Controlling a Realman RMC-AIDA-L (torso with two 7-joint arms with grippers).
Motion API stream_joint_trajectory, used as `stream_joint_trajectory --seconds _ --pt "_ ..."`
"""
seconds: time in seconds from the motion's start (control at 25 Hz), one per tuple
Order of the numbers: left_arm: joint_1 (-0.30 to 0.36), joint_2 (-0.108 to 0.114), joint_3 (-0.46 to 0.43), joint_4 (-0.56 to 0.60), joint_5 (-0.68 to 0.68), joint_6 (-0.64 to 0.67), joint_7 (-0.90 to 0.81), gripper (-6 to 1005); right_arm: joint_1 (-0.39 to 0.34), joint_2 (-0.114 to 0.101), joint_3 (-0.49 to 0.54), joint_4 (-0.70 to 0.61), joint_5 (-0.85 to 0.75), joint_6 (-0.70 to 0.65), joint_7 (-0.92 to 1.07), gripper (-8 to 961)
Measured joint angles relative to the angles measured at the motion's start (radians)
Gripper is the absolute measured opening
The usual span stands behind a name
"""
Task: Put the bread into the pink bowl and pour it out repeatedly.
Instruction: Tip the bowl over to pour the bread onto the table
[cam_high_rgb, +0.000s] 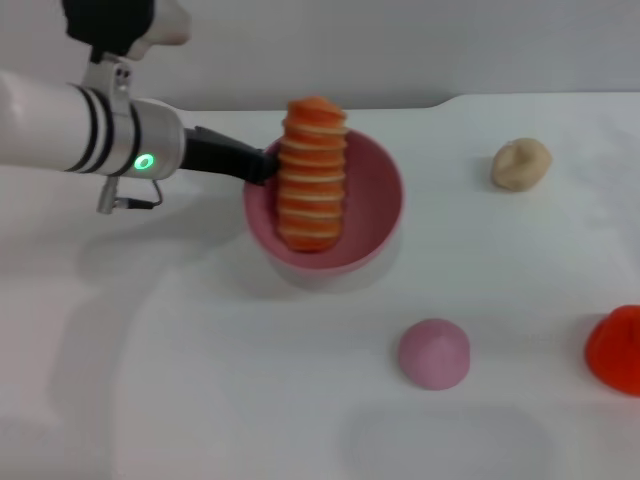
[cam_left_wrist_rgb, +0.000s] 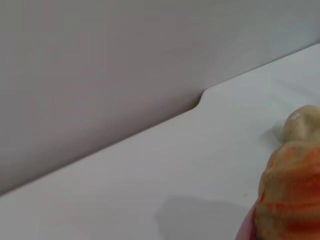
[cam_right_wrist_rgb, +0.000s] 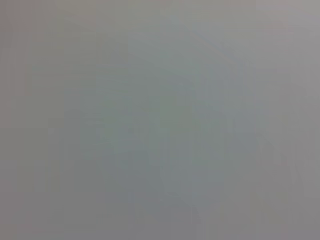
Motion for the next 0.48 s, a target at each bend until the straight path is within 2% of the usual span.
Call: stream_joint_trajectory --seconds 0.08,0.16,0.32,0.36,0.4,0.48 --pt "-0.008 0.000 0.033 0.000 -0.007 -0.027 0.000 47 0.007 -0.002 0.011 0.072 0.113 -0.044 -0.013 568" --pt "-0.028 -0.003 0.117 0.001 -0.010 -0.112 0.000 48 0.009 -0.004 0.033 0.117 0.162 -0.066 -0.016 568" --pt "-0.037 -0.004 0.155 0.001 -0.011 -0.161 0.000 48 -0.013 -0.004 0.081 0.139 0.178 -0.083 -0.017 568" --pt "-0.048 -0.005 0.224 0.009 -0.006 -0.234 0.000 48 -0.022 -0.004 0.085 0.140 0.179 -0.090 -0.018 568" --pt "-0.049 -0.005 0.255 0.016 -0.003 -0.273 0.002 48 -0.029 -0.003 0.086 0.141 0.179 -0.095 -0.018 568" --pt "-0.050 -0.005 0.269 0.019 -0.001 -0.287 0.003 47 -0.038 -0.002 0.086 0.142 0.180 -0.101 -0.018 568"
